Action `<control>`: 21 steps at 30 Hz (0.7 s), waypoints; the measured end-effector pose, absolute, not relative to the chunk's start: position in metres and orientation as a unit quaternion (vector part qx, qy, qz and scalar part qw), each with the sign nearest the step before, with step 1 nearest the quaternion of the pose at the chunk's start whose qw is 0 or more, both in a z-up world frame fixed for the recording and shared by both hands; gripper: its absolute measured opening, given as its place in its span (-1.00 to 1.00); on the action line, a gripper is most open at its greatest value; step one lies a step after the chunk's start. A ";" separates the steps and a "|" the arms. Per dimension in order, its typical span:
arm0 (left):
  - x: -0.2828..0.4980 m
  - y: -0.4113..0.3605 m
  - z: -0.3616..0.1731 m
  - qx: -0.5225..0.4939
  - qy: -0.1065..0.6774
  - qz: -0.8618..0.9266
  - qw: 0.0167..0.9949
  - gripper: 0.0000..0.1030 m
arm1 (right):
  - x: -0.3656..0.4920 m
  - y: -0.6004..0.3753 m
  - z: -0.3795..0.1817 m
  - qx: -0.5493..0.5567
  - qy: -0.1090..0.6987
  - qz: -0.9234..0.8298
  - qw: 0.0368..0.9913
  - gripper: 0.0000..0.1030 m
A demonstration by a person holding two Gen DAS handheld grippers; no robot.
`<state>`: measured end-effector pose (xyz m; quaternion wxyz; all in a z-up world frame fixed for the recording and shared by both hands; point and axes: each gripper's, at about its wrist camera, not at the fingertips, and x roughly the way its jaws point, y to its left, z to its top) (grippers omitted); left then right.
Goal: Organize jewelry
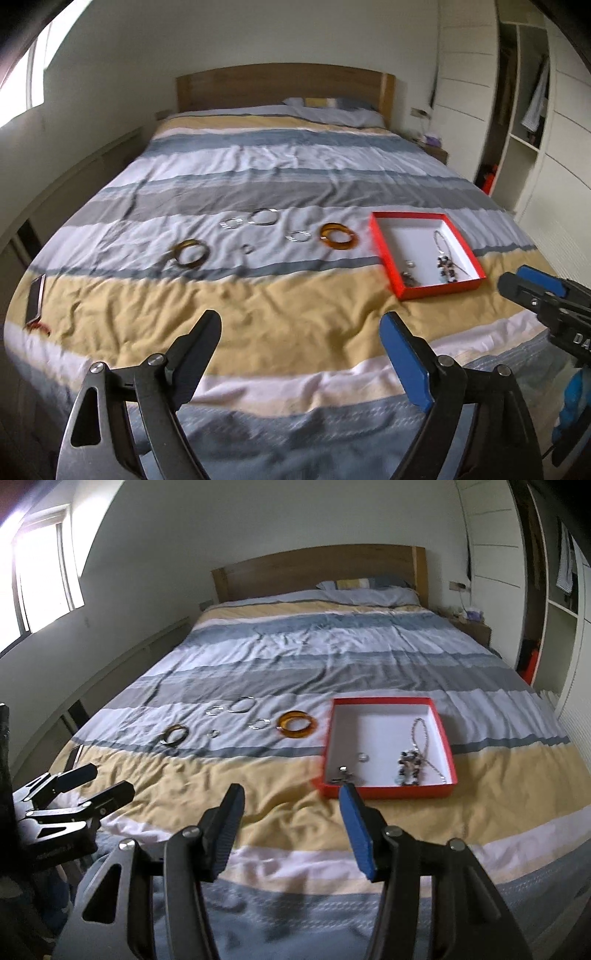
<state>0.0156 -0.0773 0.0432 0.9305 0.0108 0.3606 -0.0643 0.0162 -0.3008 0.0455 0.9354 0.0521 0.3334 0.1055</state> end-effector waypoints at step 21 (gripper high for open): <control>-0.029 -0.032 0.056 0.042 0.328 0.052 0.942 0.82 | -0.019 -0.236 0.057 0.013 0.299 0.147 0.943 0.00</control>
